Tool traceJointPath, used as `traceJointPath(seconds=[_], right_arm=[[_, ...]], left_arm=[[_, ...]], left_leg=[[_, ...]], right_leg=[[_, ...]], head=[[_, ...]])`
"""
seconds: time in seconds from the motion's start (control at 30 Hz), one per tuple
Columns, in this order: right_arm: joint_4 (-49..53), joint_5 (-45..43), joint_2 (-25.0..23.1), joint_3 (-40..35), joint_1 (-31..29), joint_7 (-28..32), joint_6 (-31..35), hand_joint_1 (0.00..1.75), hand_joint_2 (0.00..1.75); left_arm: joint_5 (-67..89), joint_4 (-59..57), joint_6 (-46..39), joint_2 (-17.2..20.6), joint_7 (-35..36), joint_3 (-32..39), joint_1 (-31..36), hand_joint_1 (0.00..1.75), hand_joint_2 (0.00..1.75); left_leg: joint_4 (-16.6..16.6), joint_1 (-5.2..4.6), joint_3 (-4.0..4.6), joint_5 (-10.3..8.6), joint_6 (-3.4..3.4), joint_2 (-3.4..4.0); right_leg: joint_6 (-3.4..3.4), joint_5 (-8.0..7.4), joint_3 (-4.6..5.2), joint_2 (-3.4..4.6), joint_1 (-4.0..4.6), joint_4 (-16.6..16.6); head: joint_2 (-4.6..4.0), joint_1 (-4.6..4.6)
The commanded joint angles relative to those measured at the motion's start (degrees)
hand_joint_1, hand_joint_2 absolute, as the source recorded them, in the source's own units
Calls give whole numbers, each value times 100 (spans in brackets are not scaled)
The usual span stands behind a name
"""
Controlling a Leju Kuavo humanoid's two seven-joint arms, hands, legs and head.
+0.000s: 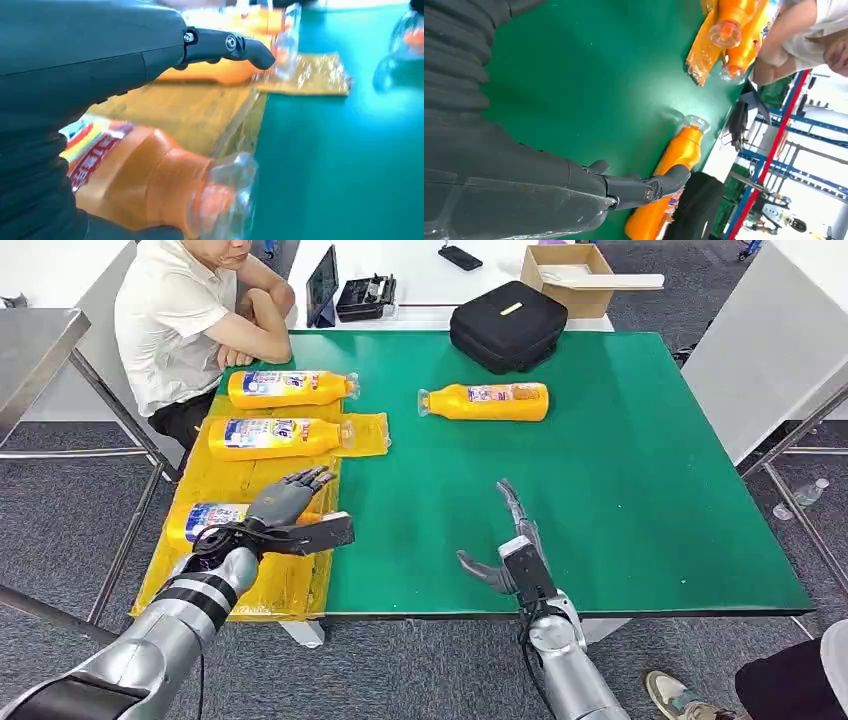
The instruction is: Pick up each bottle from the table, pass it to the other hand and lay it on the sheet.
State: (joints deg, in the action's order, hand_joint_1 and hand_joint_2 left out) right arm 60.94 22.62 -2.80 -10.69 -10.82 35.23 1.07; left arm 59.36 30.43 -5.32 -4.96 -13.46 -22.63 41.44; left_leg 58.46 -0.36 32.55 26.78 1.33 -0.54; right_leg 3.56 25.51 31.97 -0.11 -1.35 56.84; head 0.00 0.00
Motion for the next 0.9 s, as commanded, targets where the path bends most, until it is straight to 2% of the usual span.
traceJointPath(seconds=[0.03, 0.43, 0.6, 0.67, 0.7, 0.83, 0.87, 0.9], right_arm=[[-5, 115, -34, 261, 28, -20, 61, 0, 175], [16, 122, -27, 288, 55, -21, 63, 0, 175], [183, 156, 16, 380, 200, -40, 59, 0, 175], [235, -340, 17, 544, 248, -27, -464, 0, 175], [238, -991, 36, 723, 264, -40, -1181, 0, 175], [355, -1793, -3, 1063, 348, 2, -1901, 0, 175], [538, -1938, -194, 1275, 406, -124, -1663, 0, 0], [730, -1996, -391, 1422, 459, -471, -1241, 0, 0]], left_arm=[[-149, 374, -427, -44, 119, -821, -16, 0, 175], [-165, 479, -432, -18, 139, -883, -39, 0, 175], [-616, 1075, -189, -13, -40, -942, -299, 0, 175], [-806, 1416, -147, -7, -125, -968, -462, 0, 175], [-1297, 1713, -16, -69, -344, -822, -647, 0, 175], [-2607, 2587, 393, -155, -818, -660, -1248, 0, 175], [-3233, 2965, 491, -248, -1025, -507, -1586, 0, 175], [-3642, 3285, 539, -299, -1077, -430, -1871, 0, 175]], left_leg=[[4, 8, 2, -1, -8, -2], [0, 2, 2, -1, -5, 2], [0, 3, 3, -1, -5, 0], [1, 5, 1, 0, -7, -1], [0, 3, 1, 0, -5, 0], [-2, -1, 1, -1, -3, -1], [-1, 2, -1, 1, -6, -2], [-5, -2, -3, 2, -4, 4]], right_leg=[[-14, -2, -3, -5, 9, -1], [-9, -1, 1, 0, 2, 0], [-10, -1, 1, -3, 4, -1], [-13, 0, -3, -5, 6, -2], [-10, -1, -1, -3, 4, -3], [-7, 0, 0, -3, -1, -3], [-12, 0, -6, -5, 4, -7], [-11, 1, -4, 2, 0, -6]], head=[[0, 0], [0, 0], [0, 0], [0, 0], [0, 0], [0, 0], [0, 0], [0, 0]])
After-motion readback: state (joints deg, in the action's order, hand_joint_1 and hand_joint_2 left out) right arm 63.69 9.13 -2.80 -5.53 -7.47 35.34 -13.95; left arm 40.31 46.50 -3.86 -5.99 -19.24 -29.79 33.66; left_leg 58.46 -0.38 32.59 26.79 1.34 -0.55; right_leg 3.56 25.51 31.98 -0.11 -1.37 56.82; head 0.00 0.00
